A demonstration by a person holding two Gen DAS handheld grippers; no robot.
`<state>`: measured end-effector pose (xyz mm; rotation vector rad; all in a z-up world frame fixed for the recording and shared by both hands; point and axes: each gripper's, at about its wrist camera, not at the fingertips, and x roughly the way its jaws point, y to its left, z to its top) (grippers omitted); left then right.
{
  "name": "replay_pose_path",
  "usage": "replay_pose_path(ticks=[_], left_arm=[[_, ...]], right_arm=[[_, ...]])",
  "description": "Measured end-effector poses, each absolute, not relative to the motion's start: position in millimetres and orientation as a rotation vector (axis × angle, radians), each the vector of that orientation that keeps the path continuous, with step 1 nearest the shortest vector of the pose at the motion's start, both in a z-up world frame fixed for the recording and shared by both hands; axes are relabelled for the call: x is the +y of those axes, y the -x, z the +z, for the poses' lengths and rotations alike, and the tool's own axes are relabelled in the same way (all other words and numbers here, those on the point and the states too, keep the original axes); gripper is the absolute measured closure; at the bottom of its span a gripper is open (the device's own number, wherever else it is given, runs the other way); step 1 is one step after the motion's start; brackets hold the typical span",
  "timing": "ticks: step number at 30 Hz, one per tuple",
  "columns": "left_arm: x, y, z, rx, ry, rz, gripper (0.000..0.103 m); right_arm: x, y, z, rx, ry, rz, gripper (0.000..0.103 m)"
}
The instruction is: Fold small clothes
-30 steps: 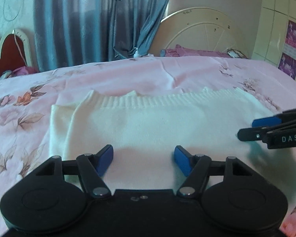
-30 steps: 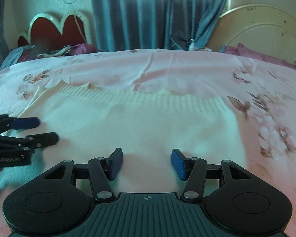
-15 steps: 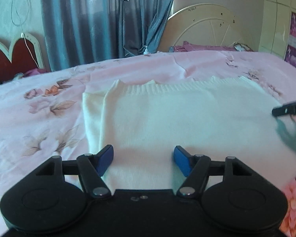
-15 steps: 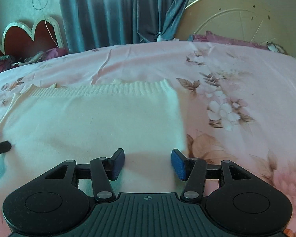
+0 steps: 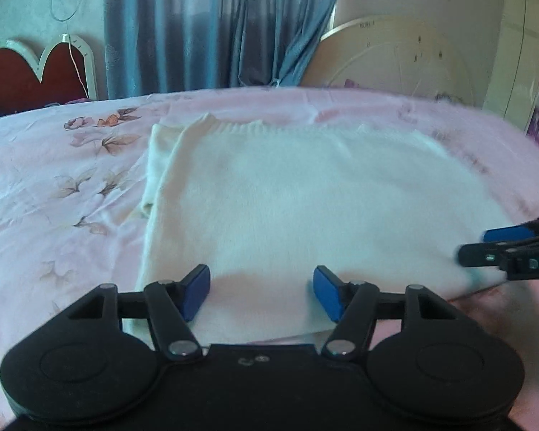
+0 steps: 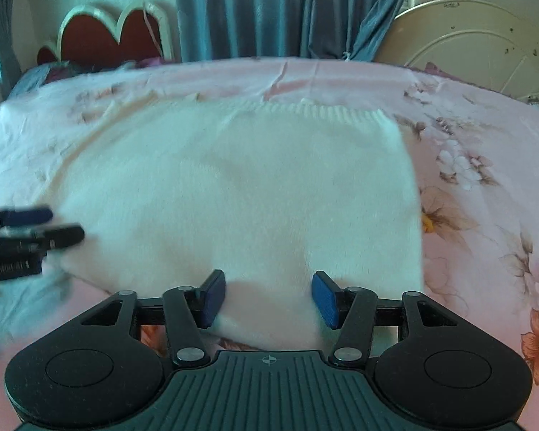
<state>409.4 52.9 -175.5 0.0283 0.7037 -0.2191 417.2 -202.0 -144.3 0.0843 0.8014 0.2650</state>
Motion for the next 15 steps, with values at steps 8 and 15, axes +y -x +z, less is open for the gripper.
replay_pose_path(ticks=[8,15], left_arm=[[20,-411,-174,0.726,-0.048,-0.247,0.038],[34,-401,-182,0.751,-0.071,-0.214,0.037]], right_arm=[[-157,-420,-149,0.854,-0.093,0.336,0.074],[-179,-415,-150,0.846,-0.094,0.276,0.075]])
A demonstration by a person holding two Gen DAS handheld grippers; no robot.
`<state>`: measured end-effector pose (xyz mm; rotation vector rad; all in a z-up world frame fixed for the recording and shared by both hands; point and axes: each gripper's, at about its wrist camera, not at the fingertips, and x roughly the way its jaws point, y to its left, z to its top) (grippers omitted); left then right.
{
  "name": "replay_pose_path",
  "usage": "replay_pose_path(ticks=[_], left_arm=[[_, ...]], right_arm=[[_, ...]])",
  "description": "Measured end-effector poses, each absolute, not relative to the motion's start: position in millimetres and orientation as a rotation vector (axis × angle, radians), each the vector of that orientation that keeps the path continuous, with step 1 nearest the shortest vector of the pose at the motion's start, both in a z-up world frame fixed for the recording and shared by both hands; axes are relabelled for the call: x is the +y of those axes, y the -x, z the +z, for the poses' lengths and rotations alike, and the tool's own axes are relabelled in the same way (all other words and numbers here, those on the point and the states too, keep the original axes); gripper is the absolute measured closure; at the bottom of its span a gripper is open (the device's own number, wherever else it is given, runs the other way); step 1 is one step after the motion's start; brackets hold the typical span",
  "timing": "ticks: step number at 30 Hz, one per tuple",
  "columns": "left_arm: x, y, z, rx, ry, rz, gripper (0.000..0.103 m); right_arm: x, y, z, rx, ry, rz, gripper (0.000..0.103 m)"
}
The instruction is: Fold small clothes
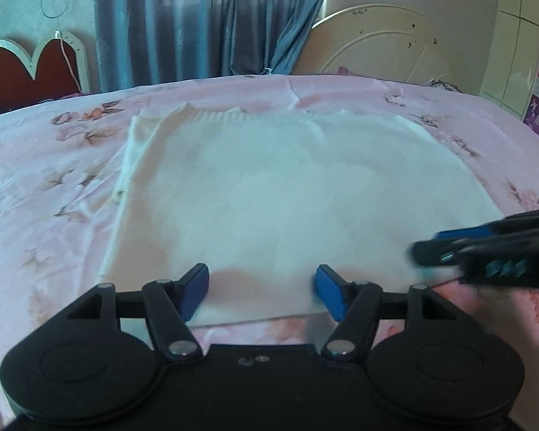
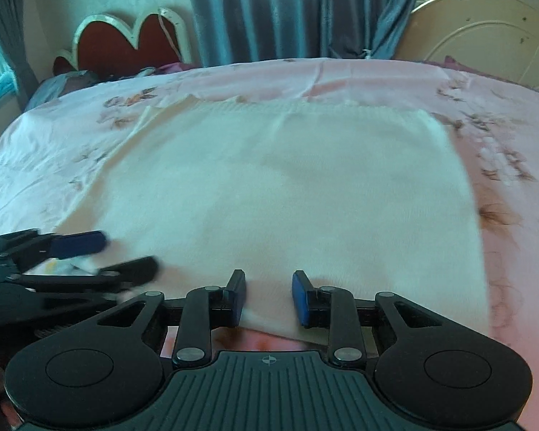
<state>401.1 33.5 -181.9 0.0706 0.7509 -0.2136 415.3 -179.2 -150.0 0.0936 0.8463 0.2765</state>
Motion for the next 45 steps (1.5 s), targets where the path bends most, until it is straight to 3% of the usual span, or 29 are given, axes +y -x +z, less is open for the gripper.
replay_pose_path(ticks=[21,25,27,28,30,33,38,41,43,45], left_arm=[[90,-381,-183,0.768,-0.089,-0.08,0.035],[118,-367,-168,0.752,0.095,-0.058,0.045],[124,-366,-166,0.737,0.22,-0.09,0.05],[128,-369,-169,0.746,0.316,-0.111,0.054],[135,-378,-183,0.776,0.531,-0.148,0.061],[141,-386,-202,0.738,0.73,-0.138,0.061],[151,-403,-219,0.663,0.868,-0.118,0.067],[155,-416,-224,0.652,0.903,-0.1,0.078],[158,-422,-229,0.663,0.933,-0.078,0.093],[161,-426,-232,0.658,0.958,-0.088,0.096]], right_arm=[[-280,-381,-158,0.867,-0.174,0.081,0.074],[-283,-368,-138,0.774,-0.208,0.11,0.075],[-277,-370,-129,0.739,-0.222,0.14,0.087],[-272,-375,-126,0.733,-0.229,0.159,0.101],[-260,-388,-121,0.722,-0.238,0.188,0.101],[-240,-411,-114,0.72,-0.277,0.236,0.102],[-206,-457,-117,0.746,-0.309,0.303,0.102],[-187,-478,-124,0.772,-0.31,0.323,0.102],[-177,-490,-129,0.788,-0.32,0.336,0.102],[-169,-497,-133,0.794,-0.32,0.344,0.102]])
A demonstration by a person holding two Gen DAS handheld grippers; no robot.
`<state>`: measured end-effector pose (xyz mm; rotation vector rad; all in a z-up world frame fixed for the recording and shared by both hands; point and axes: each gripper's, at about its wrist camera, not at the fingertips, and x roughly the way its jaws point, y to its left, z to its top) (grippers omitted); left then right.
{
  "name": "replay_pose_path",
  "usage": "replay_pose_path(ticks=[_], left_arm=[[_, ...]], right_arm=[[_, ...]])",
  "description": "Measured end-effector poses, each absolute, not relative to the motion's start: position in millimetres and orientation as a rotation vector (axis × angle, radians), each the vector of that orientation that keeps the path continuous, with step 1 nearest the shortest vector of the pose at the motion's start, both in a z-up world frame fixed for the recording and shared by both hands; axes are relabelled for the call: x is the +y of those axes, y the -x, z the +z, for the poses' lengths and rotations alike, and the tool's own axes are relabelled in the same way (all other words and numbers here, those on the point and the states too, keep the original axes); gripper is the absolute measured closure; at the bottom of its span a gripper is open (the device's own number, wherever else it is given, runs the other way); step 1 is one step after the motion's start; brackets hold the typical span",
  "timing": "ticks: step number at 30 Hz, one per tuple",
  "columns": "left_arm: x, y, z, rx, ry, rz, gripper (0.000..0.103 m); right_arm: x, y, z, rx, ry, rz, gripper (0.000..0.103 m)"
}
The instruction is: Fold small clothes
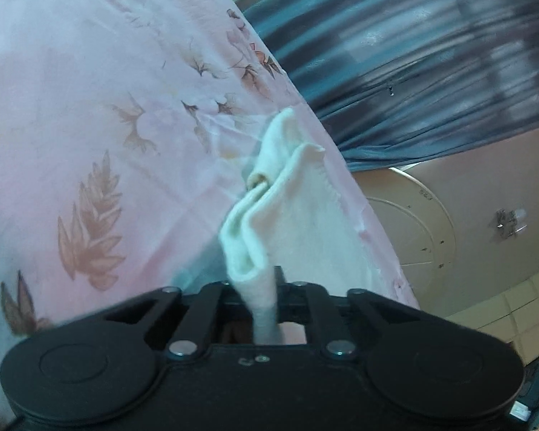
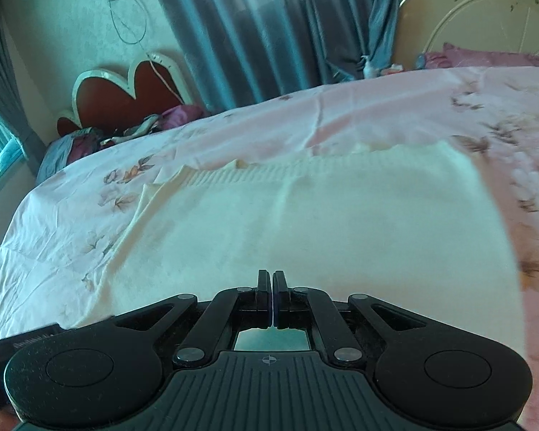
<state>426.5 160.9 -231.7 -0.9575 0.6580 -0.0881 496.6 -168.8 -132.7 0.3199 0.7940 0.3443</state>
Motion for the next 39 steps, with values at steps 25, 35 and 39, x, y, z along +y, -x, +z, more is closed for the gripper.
replay_pose_path(ticks=[25,35,39], left_arm=[[-12,-442,-95,0.645,0.339,-0.316,0.096],[-143,-440,-147,0.956,0.201,-0.466,0.063],[-113,-427,-135,0.903,0.255,-0.48,0.063]], right_arm=[[-328,-482,-127,0.678,-0.649,0.275,0.103],[-428,-471,-129,0.696,-0.795,0.267,0.102],[-433,-461,-124,0.667,-0.779,0.3,0.062]])
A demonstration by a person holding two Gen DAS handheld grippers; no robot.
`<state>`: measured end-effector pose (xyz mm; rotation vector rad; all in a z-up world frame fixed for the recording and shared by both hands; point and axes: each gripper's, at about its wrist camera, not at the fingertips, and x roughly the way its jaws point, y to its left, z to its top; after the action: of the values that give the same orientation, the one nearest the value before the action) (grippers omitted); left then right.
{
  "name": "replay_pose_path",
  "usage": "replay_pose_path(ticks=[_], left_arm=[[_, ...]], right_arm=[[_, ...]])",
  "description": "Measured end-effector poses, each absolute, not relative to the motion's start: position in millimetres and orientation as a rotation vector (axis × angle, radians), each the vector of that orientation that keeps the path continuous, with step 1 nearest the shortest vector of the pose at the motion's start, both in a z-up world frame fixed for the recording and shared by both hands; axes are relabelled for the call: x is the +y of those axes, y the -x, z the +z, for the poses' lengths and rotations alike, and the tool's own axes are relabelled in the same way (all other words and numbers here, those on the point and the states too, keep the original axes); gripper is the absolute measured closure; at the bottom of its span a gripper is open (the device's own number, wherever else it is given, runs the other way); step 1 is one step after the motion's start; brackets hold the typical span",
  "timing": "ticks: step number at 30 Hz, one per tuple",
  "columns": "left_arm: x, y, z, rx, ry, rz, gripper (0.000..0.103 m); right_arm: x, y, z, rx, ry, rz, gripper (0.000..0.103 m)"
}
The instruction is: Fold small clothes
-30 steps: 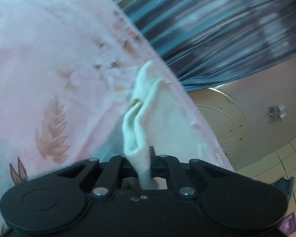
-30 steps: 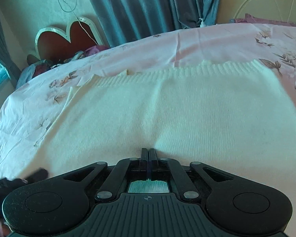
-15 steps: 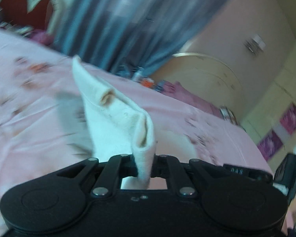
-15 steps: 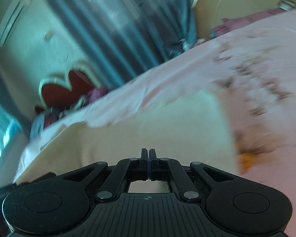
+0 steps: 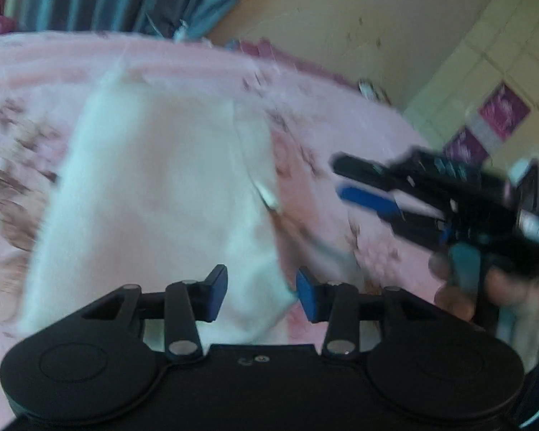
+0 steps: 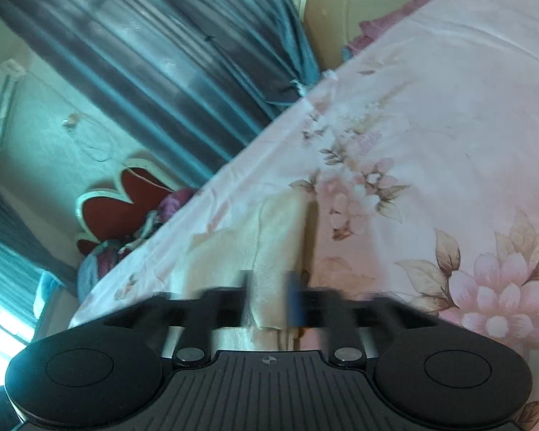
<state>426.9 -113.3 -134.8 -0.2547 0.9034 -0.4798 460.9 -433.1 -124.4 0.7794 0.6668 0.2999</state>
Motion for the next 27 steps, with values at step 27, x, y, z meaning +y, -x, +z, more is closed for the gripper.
replay_pose_path(ticks=[27], left_arm=[[-11,-517,-160,0.827,0.389,-0.38,0.047]], right_arm=[[-380,-552,-162,0.781,-0.669,0.232,0.063]])
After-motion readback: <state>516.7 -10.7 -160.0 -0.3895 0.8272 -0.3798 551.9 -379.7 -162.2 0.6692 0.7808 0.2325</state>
